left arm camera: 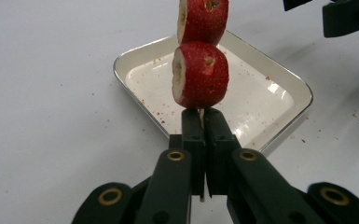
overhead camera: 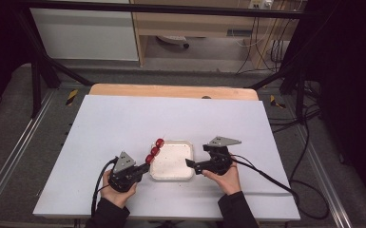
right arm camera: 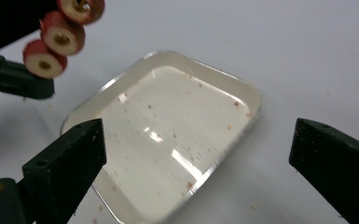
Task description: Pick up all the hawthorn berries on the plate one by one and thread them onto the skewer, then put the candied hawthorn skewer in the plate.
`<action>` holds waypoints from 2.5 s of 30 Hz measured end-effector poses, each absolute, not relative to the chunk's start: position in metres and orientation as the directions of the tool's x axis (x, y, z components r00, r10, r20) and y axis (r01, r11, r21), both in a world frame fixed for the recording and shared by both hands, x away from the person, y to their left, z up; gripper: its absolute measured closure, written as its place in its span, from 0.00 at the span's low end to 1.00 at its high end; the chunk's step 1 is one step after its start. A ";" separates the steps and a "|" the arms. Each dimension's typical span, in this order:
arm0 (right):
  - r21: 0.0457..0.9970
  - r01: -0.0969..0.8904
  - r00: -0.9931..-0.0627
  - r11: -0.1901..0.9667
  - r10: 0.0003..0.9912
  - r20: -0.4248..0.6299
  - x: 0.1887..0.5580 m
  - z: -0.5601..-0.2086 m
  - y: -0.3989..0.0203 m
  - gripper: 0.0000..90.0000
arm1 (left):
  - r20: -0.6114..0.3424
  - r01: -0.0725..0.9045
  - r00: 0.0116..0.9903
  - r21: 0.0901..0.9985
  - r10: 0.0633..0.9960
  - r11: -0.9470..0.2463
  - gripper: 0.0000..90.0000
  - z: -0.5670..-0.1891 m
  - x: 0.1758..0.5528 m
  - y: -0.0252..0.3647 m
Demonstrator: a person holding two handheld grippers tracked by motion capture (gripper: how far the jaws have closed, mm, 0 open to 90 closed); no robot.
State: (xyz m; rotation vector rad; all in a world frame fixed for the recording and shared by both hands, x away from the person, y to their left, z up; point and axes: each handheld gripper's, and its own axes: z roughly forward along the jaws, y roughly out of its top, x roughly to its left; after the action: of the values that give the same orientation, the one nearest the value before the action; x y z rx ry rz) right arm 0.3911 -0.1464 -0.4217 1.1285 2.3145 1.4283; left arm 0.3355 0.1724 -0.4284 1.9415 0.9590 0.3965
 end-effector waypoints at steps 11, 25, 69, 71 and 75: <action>0.783 0.526 -0.679 0.332 0.718 0.153 0.379 -0.434 -0.189 0.00 | -0.114 0.479 0.680 0.817 0.725 -0.321 0.98 -0.419 0.343 0.171; 0.765 0.541 -0.672 0.349 0.727 0.144 0.365 -0.451 -0.229 0.00 | -0.088 0.495 0.709 0.769 0.700 -0.405 0.98 -0.404 0.371 0.158; 0.768 0.548 -0.665 0.332 0.730 0.159 0.359 -0.453 -0.242 0.01 | -0.026 0.584 0.722 0.558 0.691 -0.589 0.97 -0.431 0.396 0.106; 0.769 0.549 -0.663 0.328 0.731 0.162 0.359 -0.453 -0.242 0.01 | -0.024 0.583 0.723 0.557 0.690 -0.591 0.97 -0.431 0.396 0.106; 0.770 0.545 -0.666 0.332 0.730 0.157 0.359 -0.453 -0.242 0.01 | -0.014 0.576 0.726 0.558 0.687 -0.598 0.95 -0.430 0.395 0.106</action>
State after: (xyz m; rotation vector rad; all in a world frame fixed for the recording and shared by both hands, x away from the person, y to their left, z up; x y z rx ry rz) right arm 0.3588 -0.2421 -0.4525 1.1586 2.3778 1.2437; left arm 0.3948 0.1060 -0.4304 2.3888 0.9564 0.2739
